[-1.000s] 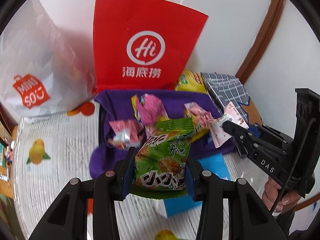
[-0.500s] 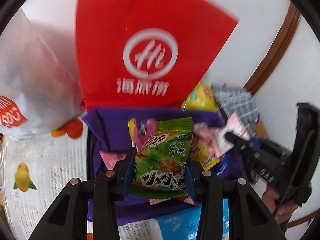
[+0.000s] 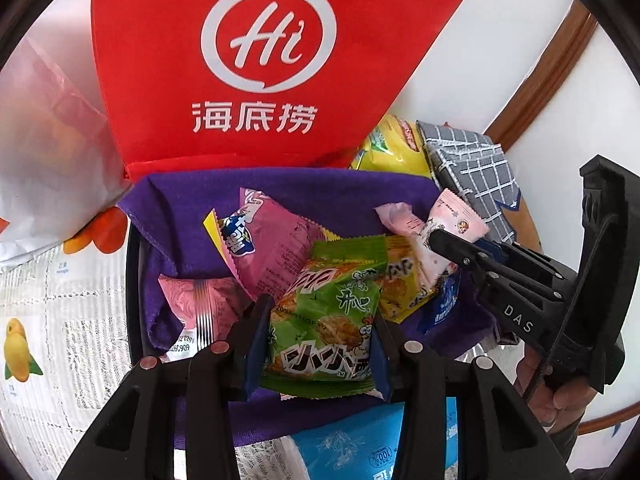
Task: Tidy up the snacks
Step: 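Open the left tool to drop the green bag while the right tool releases the white candy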
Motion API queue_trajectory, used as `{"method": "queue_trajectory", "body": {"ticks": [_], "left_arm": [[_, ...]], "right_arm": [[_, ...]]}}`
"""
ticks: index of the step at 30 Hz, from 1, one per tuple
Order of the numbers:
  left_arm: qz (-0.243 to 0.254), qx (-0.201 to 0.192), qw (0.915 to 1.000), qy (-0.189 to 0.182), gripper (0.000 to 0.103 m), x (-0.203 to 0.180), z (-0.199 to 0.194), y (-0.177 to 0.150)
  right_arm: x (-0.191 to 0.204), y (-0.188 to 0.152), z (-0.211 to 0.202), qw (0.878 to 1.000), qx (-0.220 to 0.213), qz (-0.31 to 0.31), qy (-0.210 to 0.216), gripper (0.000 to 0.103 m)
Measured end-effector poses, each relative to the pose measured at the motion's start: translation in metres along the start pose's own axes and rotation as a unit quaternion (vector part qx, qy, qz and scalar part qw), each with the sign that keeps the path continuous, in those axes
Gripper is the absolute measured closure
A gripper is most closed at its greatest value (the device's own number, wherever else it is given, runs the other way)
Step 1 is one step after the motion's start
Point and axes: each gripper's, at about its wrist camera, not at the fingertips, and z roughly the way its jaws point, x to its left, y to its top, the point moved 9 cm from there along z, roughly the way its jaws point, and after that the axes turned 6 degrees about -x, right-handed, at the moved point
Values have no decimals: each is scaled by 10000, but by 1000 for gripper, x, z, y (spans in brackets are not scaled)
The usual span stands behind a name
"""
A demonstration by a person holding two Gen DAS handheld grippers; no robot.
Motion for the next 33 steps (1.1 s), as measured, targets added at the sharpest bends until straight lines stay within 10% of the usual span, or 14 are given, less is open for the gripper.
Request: {"method": "queue_trajectory", "body": {"ticks": [19, 24, 33], "left_arm": [[-82, 34, 9999, 114, 60, 4, 5, -1], [-79, 62, 9996, 246, 55, 7, 5, -1], [-166, 48, 9993, 320, 24, 5, -8, 5]], "right_arm": [[9, -14, 14, 9991, 355, -211, -71, 81], [10, -8, 5, 9995, 204, -206, -118, 63], [25, -2, -11, 9993, 165, -288, -189, 50]]}}
